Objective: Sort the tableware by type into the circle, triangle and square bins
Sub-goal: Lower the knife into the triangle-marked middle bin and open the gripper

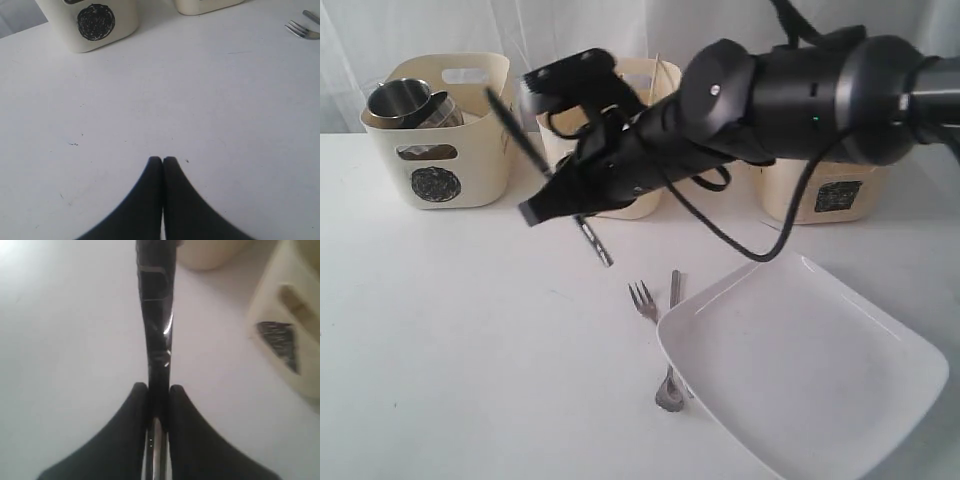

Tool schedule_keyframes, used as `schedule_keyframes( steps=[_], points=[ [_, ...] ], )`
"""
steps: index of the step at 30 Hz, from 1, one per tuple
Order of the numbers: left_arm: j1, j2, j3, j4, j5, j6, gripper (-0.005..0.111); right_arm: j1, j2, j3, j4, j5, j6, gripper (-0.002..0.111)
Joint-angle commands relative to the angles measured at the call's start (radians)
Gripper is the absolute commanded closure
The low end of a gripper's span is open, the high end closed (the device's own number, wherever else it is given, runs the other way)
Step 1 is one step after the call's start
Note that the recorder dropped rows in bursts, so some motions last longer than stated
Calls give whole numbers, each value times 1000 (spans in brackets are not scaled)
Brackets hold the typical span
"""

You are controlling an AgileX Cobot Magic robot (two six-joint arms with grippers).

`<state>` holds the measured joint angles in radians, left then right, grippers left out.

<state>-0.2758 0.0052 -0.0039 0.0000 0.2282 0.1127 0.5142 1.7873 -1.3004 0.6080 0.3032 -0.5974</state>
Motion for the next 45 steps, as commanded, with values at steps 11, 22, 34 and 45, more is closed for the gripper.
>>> schedule_keyframes(
  steps=[11, 22, 34, 45],
  points=[
    [-5, -5, 4, 0, 4, -1, 107, -156, -18, 54, -16, -569, 316, 108],
    [-5, -5, 4, 0, 4, -1, 107, -166, 164, -193, -70, -502, 352, 108],
    [-5, -5, 4, 0, 4, -1, 107, -166, 317, -355, -103, -456, 348, 102],
    [-5, -5, 4, 0, 4, -1, 107, -166, 162, -232, -121, -143, 208, 70]
  ],
)
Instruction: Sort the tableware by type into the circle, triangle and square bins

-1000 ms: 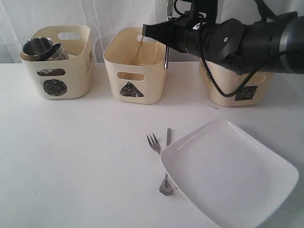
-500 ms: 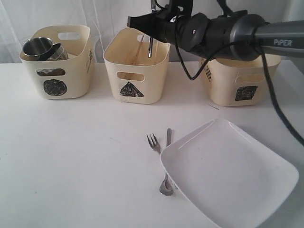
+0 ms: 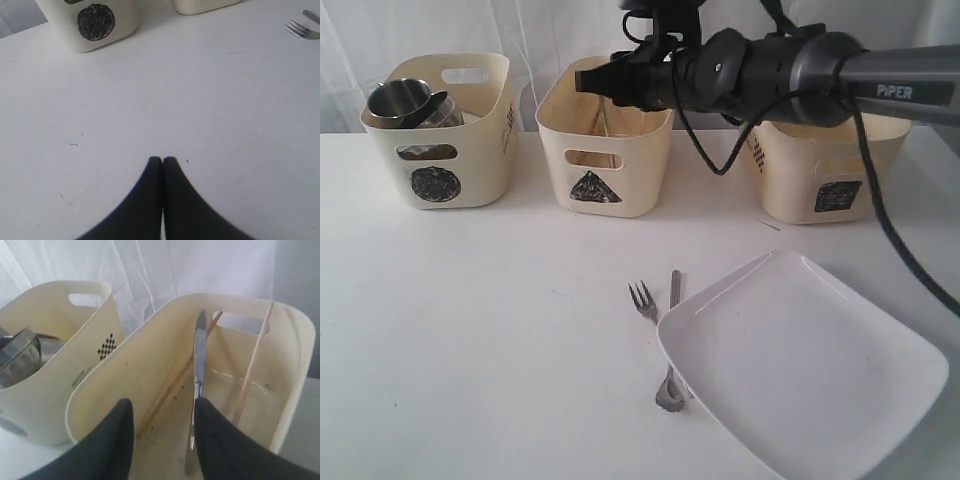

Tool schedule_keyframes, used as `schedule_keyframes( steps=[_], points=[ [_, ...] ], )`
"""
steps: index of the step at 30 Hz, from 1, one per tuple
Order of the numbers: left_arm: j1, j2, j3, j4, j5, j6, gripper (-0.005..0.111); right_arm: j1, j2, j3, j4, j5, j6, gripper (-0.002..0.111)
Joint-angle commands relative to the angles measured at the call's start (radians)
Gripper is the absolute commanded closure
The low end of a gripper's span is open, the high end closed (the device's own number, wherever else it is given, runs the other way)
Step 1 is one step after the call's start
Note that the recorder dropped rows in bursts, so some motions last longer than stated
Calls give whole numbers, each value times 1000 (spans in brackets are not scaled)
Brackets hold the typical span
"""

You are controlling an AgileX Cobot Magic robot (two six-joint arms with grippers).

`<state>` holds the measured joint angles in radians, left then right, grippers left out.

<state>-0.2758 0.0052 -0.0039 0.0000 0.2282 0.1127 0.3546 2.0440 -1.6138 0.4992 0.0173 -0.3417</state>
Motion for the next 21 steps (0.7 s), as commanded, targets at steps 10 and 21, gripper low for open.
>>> schedule_keyframes(
  steps=[10, 21],
  points=[
    [-5, -5, 4, 0, 4, -1, 107, 6, -255, 328, -281, 632, -47, 70],
    [-5, -5, 4, 0, 4, -1, 107, 18, -235, 428, -321, 416, 281, 62]
  ],
)
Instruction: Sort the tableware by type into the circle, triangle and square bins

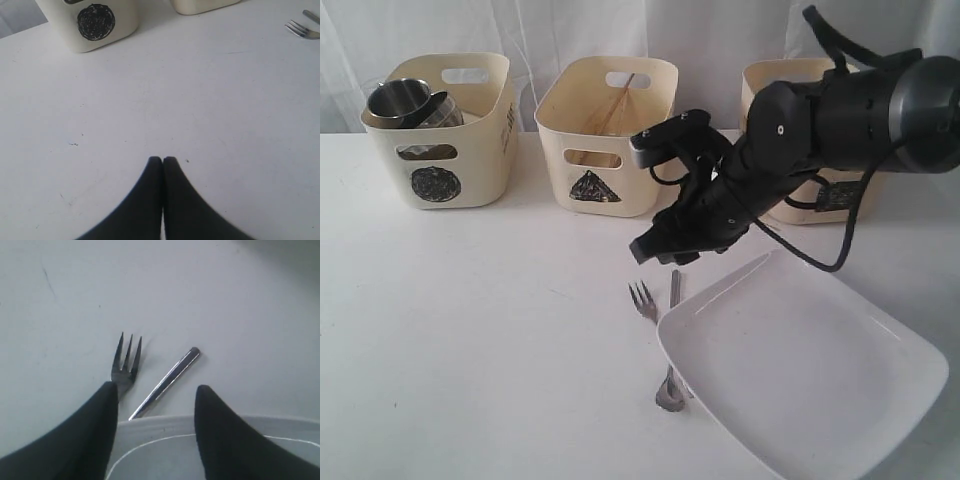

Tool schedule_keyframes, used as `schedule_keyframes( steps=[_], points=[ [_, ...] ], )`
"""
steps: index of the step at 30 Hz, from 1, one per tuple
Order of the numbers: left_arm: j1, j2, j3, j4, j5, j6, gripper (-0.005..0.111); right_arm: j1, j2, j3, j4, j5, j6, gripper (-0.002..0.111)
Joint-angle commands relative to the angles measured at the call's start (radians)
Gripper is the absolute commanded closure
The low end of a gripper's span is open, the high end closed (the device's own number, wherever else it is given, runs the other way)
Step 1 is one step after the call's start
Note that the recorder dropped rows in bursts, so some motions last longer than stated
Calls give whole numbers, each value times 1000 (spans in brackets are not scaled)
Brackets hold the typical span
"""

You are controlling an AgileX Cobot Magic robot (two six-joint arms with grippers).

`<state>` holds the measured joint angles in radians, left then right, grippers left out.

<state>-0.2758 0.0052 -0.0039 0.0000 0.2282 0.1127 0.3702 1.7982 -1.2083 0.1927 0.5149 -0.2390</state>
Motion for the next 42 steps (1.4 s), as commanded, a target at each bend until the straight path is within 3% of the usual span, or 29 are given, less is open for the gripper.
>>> schedule_keyframes(
  steps=[1, 8, 24, 42],
  points=[
    [-5, -5, 4, 0, 4, -1, 107, 2, 24, 25, -15, -87, 203, 62],
    [-5, -5, 4, 0, 4, -1, 107, 10, 137, 25, -99, -105, 324, 62],
    [-5, -5, 4, 0, 4, -1, 107, 18, 246, 23, -101, -215, 351, 63],
    [-5, -5, 4, 0, 4, -1, 107, 72, 288, -108, -97, -177, 349, 107]
  ],
)
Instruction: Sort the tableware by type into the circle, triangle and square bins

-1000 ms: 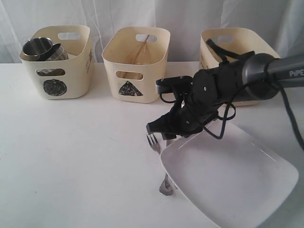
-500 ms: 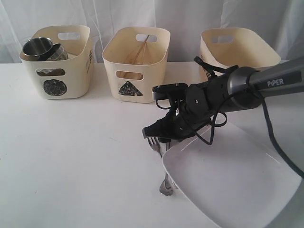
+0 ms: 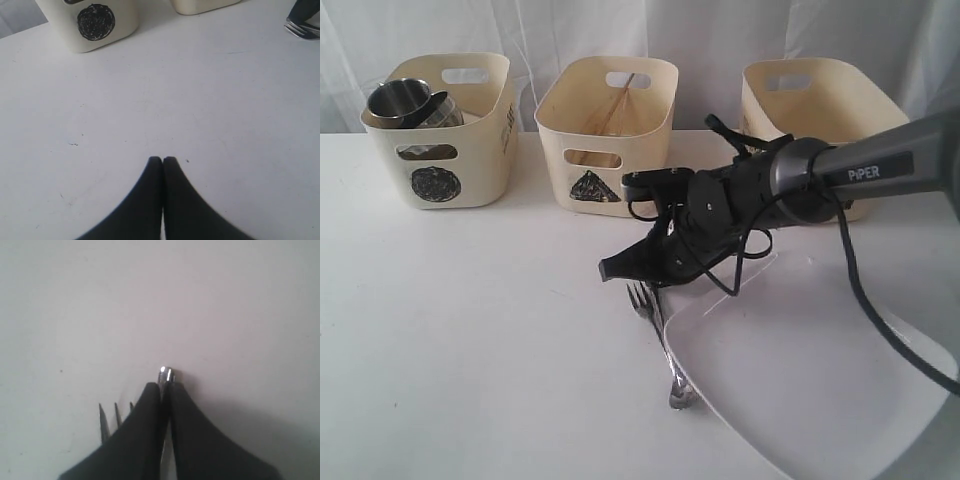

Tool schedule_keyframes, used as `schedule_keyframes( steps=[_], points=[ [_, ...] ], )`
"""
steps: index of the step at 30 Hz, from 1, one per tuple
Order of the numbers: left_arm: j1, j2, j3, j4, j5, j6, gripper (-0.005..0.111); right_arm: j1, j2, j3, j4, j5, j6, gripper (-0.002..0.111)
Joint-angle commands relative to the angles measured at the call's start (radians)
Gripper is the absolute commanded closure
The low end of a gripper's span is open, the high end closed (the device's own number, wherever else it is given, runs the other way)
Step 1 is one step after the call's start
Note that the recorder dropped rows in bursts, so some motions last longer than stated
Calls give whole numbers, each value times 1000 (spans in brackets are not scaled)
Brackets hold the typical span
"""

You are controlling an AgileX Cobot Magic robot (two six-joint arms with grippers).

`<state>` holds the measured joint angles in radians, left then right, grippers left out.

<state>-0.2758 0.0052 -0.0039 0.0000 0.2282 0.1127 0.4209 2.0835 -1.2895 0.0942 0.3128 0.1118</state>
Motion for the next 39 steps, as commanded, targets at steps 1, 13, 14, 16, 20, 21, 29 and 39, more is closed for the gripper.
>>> schedule_keyframes(
  steps=[1, 13, 14, 16, 20, 21, 29, 39],
  points=[
    [-5, -5, 4, 0, 4, -1, 107, 26, -2, -32, 6, 20, -2, 108],
    [-5, -5, 4, 0, 4, -1, 107, 96, -33, -49, 53, -24, -65, 108],
    [-5, -5, 4, 0, 4, -1, 107, 96, -39, -49, 40, 4, -78, 108],
    [-5, -5, 4, 0, 4, -1, 107, 96, -49, -49, 3, 67, -85, 106],
    [-5, -5, 4, 0, 4, -1, 107, 96, -67, -49, -57, 161, -83, 93],
    [-5, -5, 4, 0, 4, -1, 107, 96, -72, -49, -70, 171, -83, 88],
    [-5, -5, 4, 0, 4, -1, 107, 96, -86, -49, -81, 215, -13, 69],
    [-5, -5, 4, 0, 4, -1, 107, 96, -75, -47, -204, 222, 7, 66]
  ],
)
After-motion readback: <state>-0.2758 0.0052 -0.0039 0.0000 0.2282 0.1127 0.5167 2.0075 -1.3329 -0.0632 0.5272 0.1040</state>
